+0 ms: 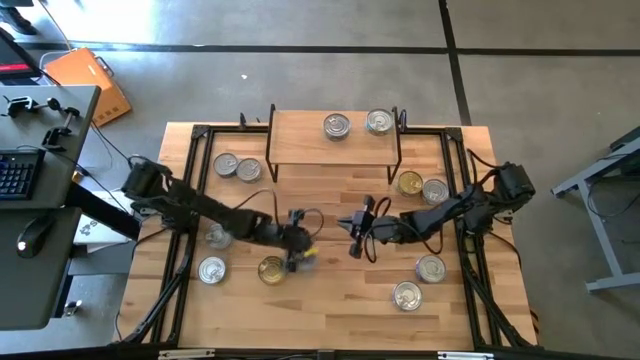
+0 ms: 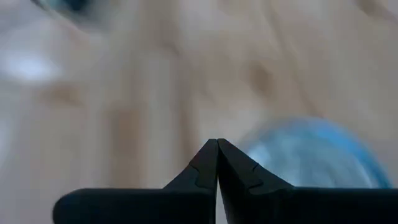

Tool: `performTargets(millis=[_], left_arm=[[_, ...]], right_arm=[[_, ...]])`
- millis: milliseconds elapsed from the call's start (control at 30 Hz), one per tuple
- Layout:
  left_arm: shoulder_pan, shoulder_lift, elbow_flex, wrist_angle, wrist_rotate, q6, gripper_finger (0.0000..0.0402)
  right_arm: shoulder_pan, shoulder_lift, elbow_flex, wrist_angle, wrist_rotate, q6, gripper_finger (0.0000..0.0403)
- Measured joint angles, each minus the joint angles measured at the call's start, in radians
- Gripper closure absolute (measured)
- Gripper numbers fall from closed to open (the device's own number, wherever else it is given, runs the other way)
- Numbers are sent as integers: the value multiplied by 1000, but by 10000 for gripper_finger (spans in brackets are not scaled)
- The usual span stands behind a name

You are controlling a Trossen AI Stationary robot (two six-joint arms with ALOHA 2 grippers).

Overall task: Stack canned seafood by type on shelf
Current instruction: Put the blue tuna can on the shelf

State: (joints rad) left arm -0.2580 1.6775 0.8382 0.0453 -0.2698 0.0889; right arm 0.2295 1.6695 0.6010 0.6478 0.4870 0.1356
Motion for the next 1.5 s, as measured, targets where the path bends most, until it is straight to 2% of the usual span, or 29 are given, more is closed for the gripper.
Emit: performTargets(millis=[67, 133, 300, 400, 533, 667, 767, 833, 933, 1033, 1100, 1200, 1267, 1333, 1400, 1500], left_arm=[[6, -26, 36, -3, -79, 40, 401], [-5, -56, 58, -39, -101, 53, 401], [-57, -120, 62, -182, -28, -46, 401], [-81, -112, 41, -218, 22, -126, 401], [-82, -74, -13, -226, -4, -162, 401], [-17, -10, -28, -143, -33, -68, 401], [38, 37, -27, 9, -3, 55, 401], [60, 45, -26, 84, -17, 119, 401], [59, 20, 13, 98, -111, 137, 401], [21, -30, 46, 21, -130, 124, 401], [-7, -57, 50, -75, -106, 82, 401], [-31, -80, 48, -225, 16, -30, 401], [-32, -74, 29, -254, 105, -86, 401], [-27, -51, -5, -236, 122, -93, 401], [-11, -29, -27, -176, 101, -34, 401], [18, 1, -40, -84, -34, 109, 401]], right_arm=[[0, 0, 0, -11, 0, 17, 377], [0, 0, 0, -21, -2, 43, 377], [0, 11, -1, -49, -59, 102, 377], [0, 28, -1, -46, -61, 123, 377], [0, 50, -1, -35, -61, 148, 377], [0, 54, -1, -21, -61, 152, 377], [0, 54, -1, -9, -61, 133, 377], [0, 54, -1, 8, -61, 120, 377], [0, 54, -1, 7, -61, 119, 377], [0, 54, -1, 6, -61, 119, 377], [0, 54, -1, 7, -61, 119, 377], [0, 54, -1, 5, -61, 125, 377], [0, 54, -1, 6, -61, 129, 377], [0, 54, -1, 7, -61, 127, 377], [0, 54, -1, 7, -61, 126, 377], [0, 54, -1, 7, -60, 126, 377]])
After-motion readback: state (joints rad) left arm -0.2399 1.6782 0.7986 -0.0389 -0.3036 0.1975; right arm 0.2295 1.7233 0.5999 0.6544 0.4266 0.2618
